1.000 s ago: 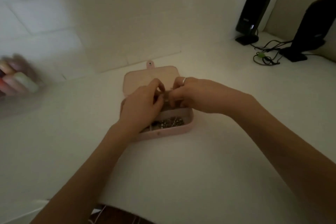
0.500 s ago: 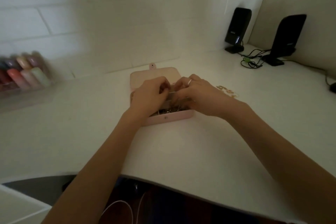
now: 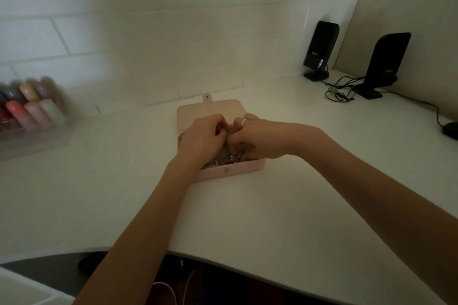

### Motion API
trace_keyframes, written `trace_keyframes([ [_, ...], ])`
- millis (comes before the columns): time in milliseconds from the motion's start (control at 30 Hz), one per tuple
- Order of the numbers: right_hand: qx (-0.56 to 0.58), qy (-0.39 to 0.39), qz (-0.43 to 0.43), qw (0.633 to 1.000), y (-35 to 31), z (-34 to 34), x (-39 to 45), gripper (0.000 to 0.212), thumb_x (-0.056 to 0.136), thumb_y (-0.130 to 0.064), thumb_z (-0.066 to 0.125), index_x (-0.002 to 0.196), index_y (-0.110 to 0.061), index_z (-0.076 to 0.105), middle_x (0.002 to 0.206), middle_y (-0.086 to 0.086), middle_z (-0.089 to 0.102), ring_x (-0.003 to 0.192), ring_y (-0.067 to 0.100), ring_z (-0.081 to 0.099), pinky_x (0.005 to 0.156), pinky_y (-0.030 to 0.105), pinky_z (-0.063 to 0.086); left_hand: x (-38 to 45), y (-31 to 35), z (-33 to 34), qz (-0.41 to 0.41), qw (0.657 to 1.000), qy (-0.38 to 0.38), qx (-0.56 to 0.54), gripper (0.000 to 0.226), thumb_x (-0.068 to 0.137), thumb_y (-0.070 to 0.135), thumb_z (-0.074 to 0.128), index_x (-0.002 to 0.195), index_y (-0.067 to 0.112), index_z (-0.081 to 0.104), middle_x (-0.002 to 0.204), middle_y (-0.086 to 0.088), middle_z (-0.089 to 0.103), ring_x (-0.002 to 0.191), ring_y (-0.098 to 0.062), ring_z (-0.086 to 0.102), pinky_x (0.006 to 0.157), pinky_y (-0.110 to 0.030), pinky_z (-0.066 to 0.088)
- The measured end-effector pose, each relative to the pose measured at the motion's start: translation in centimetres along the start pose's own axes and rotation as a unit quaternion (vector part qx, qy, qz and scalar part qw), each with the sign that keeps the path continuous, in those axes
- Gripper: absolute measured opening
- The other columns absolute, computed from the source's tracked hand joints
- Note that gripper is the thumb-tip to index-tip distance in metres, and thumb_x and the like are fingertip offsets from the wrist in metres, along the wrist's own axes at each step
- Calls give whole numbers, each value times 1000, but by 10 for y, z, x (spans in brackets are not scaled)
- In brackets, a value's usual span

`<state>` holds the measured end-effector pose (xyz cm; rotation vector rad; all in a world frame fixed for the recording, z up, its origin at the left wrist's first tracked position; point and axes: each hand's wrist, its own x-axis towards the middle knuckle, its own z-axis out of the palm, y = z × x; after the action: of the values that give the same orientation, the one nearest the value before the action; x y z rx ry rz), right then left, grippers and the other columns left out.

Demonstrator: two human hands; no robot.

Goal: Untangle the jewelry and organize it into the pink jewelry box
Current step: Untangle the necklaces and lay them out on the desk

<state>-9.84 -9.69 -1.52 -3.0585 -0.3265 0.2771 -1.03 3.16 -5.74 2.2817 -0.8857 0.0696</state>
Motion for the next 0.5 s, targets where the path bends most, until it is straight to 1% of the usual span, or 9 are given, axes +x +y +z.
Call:
trace_keyframes([
  [67, 95, 34, 3, 995, 4, 1, -4, 11, 88, -22, 60, 91, -26, 50, 99, 1, 43, 97, 17, 39, 80, 27, 36, 1, -1, 0, 10, 1000, -2, -2, 12, 87, 19, 52, 91, 22, 62, 82, 7, 59, 80, -12, 52, 57, -25, 32],
  [133, 207, 85, 21, 974, 6, -1, -9, 12, 90, -19, 57, 91, -24, 47, 92, -7, 50, 89, 12, 48, 74, 23, 39, 3, -3, 1, 15, 1000, -9, -11, 8, 86, 19, 54, 83, 23, 61, 76, 8, 57, 77, -12, 51, 53, -23, 27],
  [167, 261, 114, 28, 958, 7, -2, -12, 11, 92, -16, 56, 92, -22, 47, 87, -9, 53, 83, 10, 51, 71, 22, 41, 4, -5, 2, 19, 1000, -9, -14, 13, 85, 19, 55, 75, 27, 58, 71, 11, 55, 76, -13, 52, 53, -25, 29],
  [200, 316, 139, 36, 938, 8, -3, -14, 10, 93, -13, 54, 92, -21, 47, 84, -8, 55, 78, 9, 54, 69, 22, 45, 6, -8, 3, 22, 1000, -7, -14, 18, 83, 19, 55, 69, 29, 53, 67, 14, 52, 76, -15, 53, 56, -26, 33],
  [233, 375, 155, 39, 913, 9, -4, -17, 11, 94, -10, 52, 91, -19, 46, 82, -4, 57, 74, 10, 56, 66, 22, 50, 8, -10, 4, 22, 1000, -5, -17, 19, 81, 20, 54, 66, 31, 52, 65, 16, 51, 78, -17, 55, 61, -29, 39],
  [300, 473, 176, 26, 863, 10, -6, -21, 13, 95, -4, 48, 91, -16, 45, 81, 6, 58, 73, 15, 59, 66, 24, 56, 11, -13, 3, 23, 999, -4, -25, 16, 76, 19, 53, 68, 33, 55, 66, 18, 54, 79, -17, 58, 72, -37, 49],
  [400, 529, 210, 7, 823, 10, -11, -32, 10, 95, 1, 45, 95, -9, 42, 82, 13, 57, 70, 14, 61, 63, 25, 57, 14, -14, 2, 33, 999, -4, -26, 20, 75, 16, 55, 68, 35, 55, 68, 17, 56, 79, -15, 58, 76, -42, 51],
  [500, 569, 241, -1, 786, 10, -18, -44, 10, 95, 0, 43, 93, -9, 42, 81, 15, 56, 69, 15, 62, 68, 27, 58, 19, -21, 0, 24, 1000, -1, -15, 18, 79, 14, 53, 73, 30, 58, 69, 13, 57, 80, -15, 58, 77, -39, 50],
])
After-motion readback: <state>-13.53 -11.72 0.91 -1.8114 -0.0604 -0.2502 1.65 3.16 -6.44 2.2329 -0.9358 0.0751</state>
